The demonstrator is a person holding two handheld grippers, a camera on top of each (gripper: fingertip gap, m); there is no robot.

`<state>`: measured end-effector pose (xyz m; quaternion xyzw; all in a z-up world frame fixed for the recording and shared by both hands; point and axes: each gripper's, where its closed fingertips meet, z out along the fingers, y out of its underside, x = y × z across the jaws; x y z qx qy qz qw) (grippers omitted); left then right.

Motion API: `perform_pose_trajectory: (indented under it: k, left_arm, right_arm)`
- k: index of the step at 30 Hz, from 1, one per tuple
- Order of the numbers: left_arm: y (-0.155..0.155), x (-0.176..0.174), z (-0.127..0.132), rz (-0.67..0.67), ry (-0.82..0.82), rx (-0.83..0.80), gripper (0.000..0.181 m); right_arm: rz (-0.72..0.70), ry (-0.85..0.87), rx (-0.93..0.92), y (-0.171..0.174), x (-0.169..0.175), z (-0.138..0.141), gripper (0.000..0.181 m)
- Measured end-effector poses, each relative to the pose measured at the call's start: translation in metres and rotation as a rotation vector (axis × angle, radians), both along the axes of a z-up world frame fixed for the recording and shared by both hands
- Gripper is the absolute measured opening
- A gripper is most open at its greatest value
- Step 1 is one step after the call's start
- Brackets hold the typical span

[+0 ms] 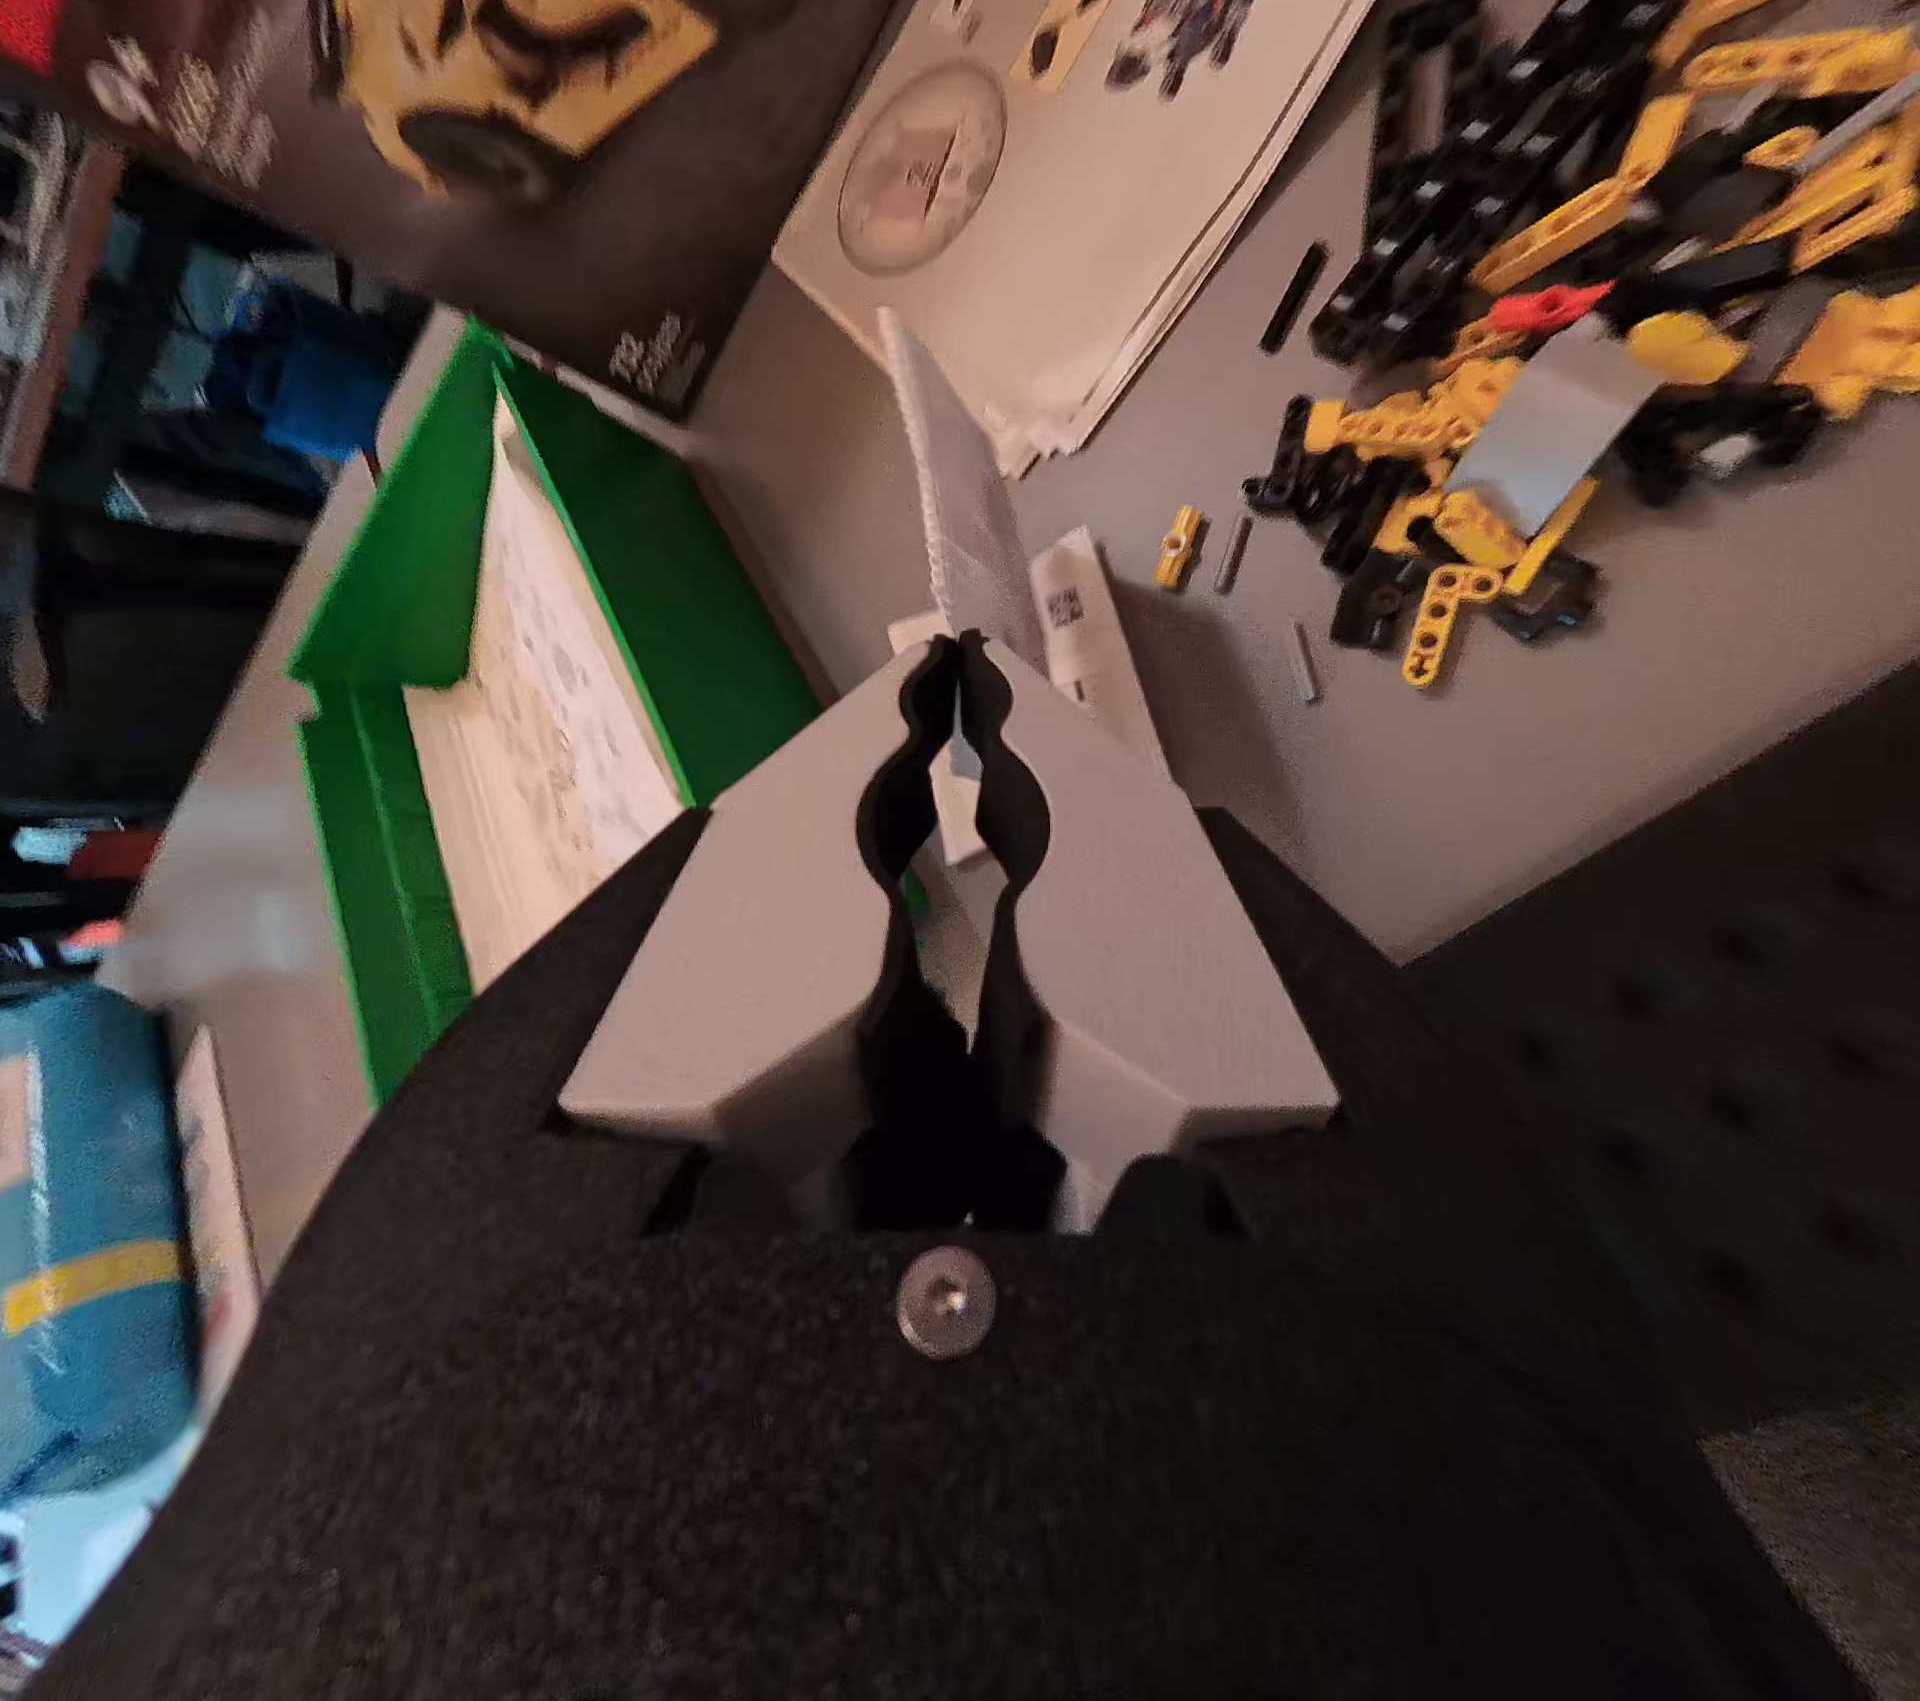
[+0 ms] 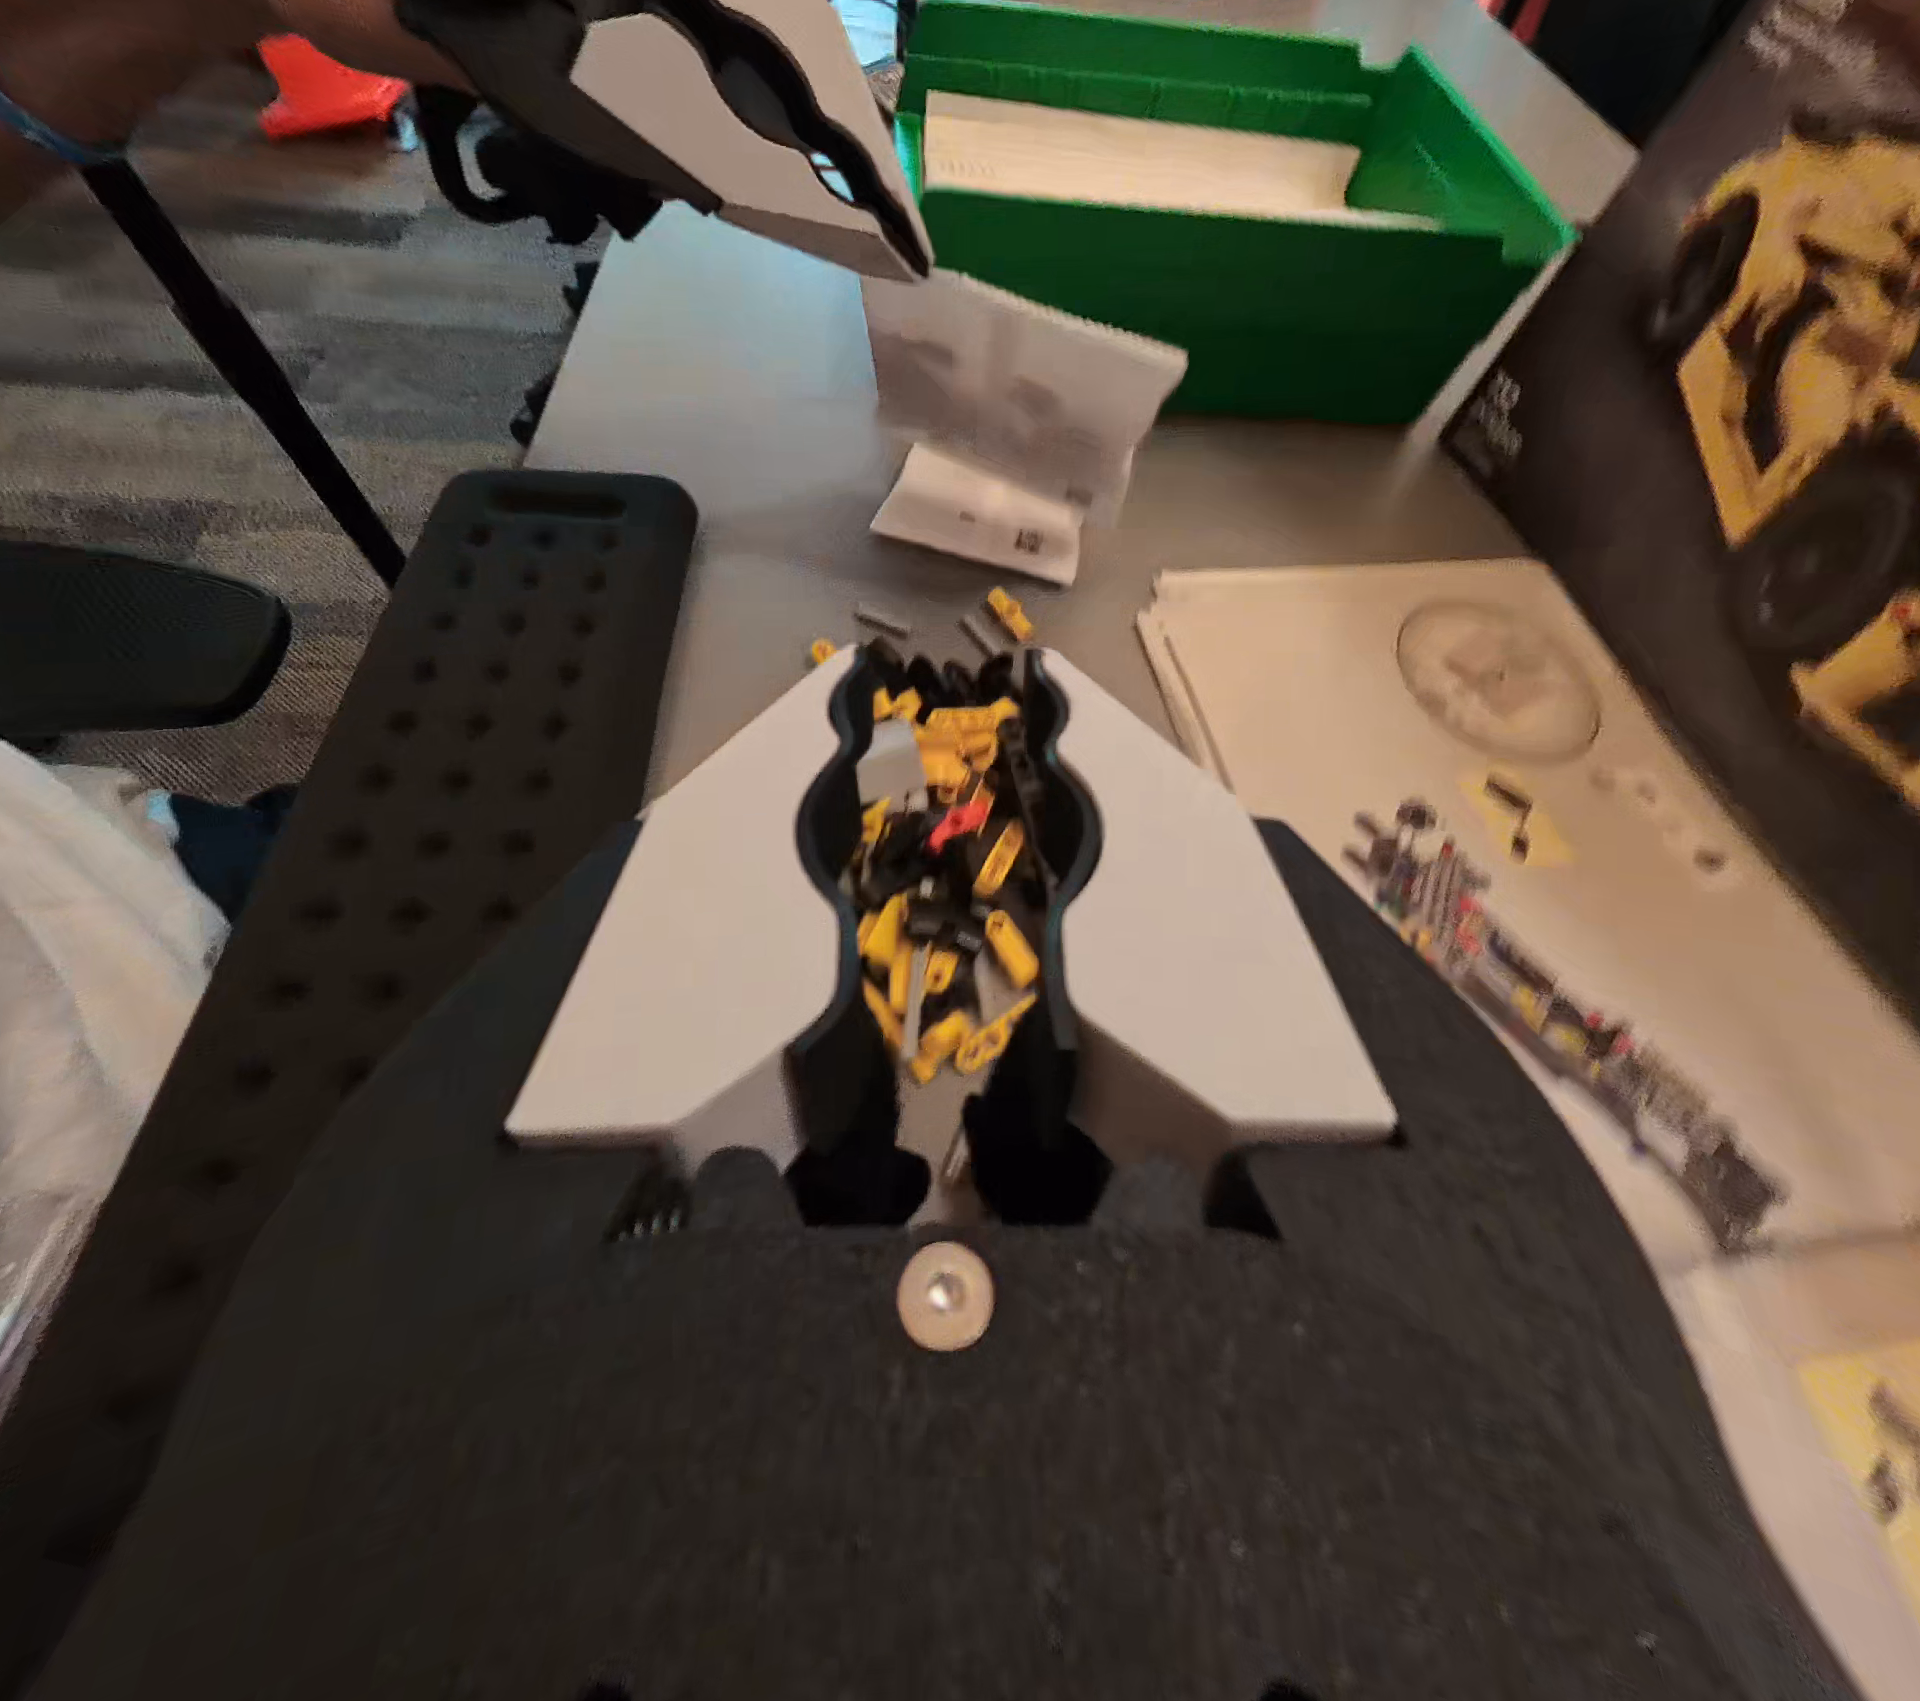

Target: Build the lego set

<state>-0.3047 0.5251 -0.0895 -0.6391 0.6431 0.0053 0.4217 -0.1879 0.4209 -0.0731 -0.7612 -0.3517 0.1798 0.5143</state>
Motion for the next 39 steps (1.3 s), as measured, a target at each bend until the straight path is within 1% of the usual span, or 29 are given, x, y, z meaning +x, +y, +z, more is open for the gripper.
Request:
perform_pose_trajectory:
  k: [2,3,5,6,8,11,13,14,16,18,21,22,23,25,27,30,32,35,39]
  left_arm:
    - [-0.016,0.012,0.018,-0.087,0.019,0.015,0.0]
    - [-0.027,0.02,0.026,-0.137,0.024,0.017,0.0]
    - [-0.054,0.039,0.04,-0.258,0.022,-0.002,0.0]
    - [-0.068,0.049,0.045,-0.323,0.023,-0.007,0.0]
    - [-0.099,0.071,0.05,-0.455,0.027,-0.018,0.0]
    - [-0.14,0.106,0.054,-0.629,0.019,-0.026,0.0]
    - [-0.162,0.127,0.051,-0.716,0.006,-0.045,0.0]
    - [-0.17,0.137,0.048,-0.75,-0.002,-0.055,0.0]
    - [-0.181,0.157,0.041,-0.783,-0.054,-0.106,0.0]
    - [-0.193,0.176,0.038,-0.795,-0.162,-0.239,0.0]
    - [-0.222,0.194,0.028,-0.848,-0.256,-0.536,0.015]
    - [-0.232,0.198,0.025,-0.877,-0.27,-0.61,0.02]
    - [-0.239,0.203,0.022,-0.895,-0.285,-0.647,0.025]
    - [-0.247,0.213,0.018,-0.919,-0.304,-0.658,0.005]
    - [-0.256,0.219,0.015,-0.956,-0.298,-0.672,0.001]
    - [-0.259,0.222,0.006,-0.982,-0.245,-0.637,0.0]
    - [-0.262,0.221,0.006,-0.996,-0.248,-0.663,0.0]
    - [-0.262,0.223,0.004,-0.985,-0.25,-0.662,0.0]
    - [-0.259,0.224,0.002,-0.957,-0.269,-0.673,0.0]
  right_arm:
    - [0.071,-0.026,0.021,0.011,-0.013,0.017,0.032]
    - [0.106,-0.039,0.017,0.015,-0.017,0.023,0.038]
    - [0.158,-0.088,-0.003,0.015,-0.021,0.036,0.046]
    - [0.176,-0.113,-0.022,0.012,-0.021,0.04,0.045]
    - [0.231,-0.151,-0.107,-0.004,-0.019,0.038,0.043]
    - [0.244,-0.225,-0.25,-0.031,-0.003,0.022,0.023]
    - [0.252,-0.256,-0.317,-0.054,0.009,0.012,0.01]
    - [0.228,-0.273,-0.336,-0.063,0.017,0.008,0.003]
    - [0.159,-0.305,-0.371,-0.08,0.037,0.0,0.002]
    - [0.092,-0.335,-0.393,-0.095,0.057,-0.006,0.001]
    - [0.016,-0.317,-0.416,-0.115,0.079,-0.012,0.001]
    - [0.005,-0.309,-0.419,-0.122,0.084,-0.013,0.001]
    - [-0.003,-0.304,-0.423,-0.128,0.087,-0.013,0.001]
    - [-0.02,-0.308,-0.434,-0.139,0.092,-0.016,0.001]
    - [-0.046,-0.316,-0.439,-0.146,0.099,-0.018,0.002]
    - [-0.075,-0.289,-0.444,-0.156,0.107,-0.019,0.003]
    - [-0.073,-0.267,-0.446,-0.16,0.109,-0.018,0.001]
    - [-0.07,-0.301,-0.42,-0.159,0.111,-0.02,0.0]
    - [-0.076,-0.303,-0.432,-0.155,0.111,-0.024,0.0]
